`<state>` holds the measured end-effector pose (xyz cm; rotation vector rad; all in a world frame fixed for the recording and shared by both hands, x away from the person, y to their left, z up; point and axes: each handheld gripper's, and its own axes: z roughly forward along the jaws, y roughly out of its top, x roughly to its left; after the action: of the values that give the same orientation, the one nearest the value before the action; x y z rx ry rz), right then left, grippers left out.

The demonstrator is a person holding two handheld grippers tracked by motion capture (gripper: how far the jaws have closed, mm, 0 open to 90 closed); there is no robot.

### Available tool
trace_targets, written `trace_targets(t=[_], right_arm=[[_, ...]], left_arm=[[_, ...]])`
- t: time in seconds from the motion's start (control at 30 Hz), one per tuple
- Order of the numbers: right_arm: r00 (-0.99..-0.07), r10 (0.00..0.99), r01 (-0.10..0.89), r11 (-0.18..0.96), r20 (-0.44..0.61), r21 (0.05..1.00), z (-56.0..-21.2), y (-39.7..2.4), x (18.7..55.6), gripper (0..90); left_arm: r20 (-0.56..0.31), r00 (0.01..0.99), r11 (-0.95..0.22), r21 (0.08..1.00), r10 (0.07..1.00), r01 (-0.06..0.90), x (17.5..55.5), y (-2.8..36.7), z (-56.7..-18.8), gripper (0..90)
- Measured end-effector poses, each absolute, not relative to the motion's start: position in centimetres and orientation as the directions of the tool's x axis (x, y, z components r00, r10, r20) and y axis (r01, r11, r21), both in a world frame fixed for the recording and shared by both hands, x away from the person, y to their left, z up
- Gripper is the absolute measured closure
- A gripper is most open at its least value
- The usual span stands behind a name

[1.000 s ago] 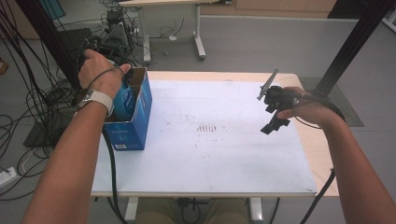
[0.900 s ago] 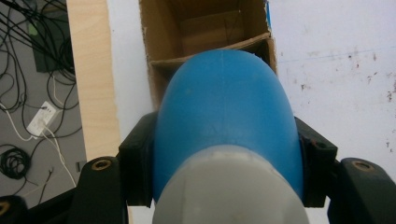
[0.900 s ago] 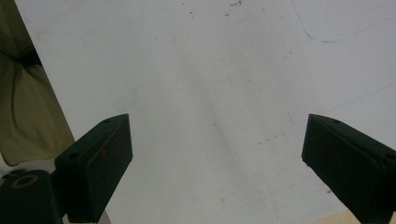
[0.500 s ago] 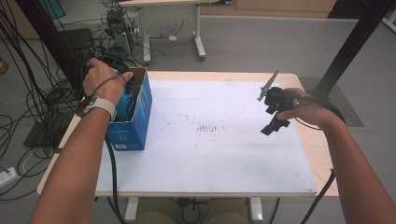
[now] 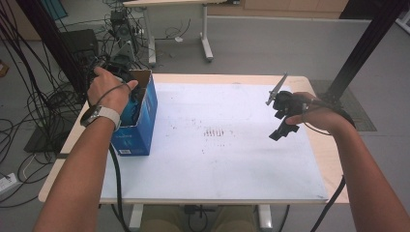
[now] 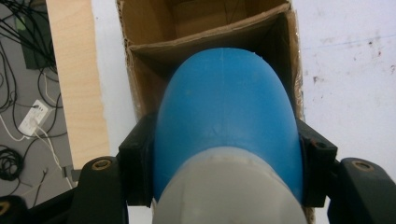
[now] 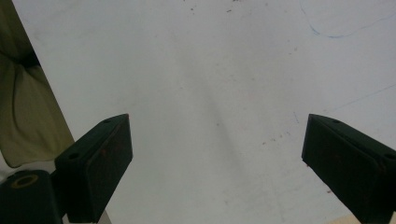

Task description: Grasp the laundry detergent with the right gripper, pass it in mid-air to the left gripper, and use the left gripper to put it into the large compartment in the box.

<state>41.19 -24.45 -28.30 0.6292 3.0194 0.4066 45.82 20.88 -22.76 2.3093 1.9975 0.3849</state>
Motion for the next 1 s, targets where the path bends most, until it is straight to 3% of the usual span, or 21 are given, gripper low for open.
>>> trace_targets(t=[1.0], right_arm=[[-0.911, 0.411, 0.408, 0.879, 0.044, 0.247, -29.5, -24.5, 41.3, 8.4]], left_arm=[[0.155, 0.16, -0.189, 0.191, 0.975, 0.963, 45.9, 21.1, -26.4, 37.8]])
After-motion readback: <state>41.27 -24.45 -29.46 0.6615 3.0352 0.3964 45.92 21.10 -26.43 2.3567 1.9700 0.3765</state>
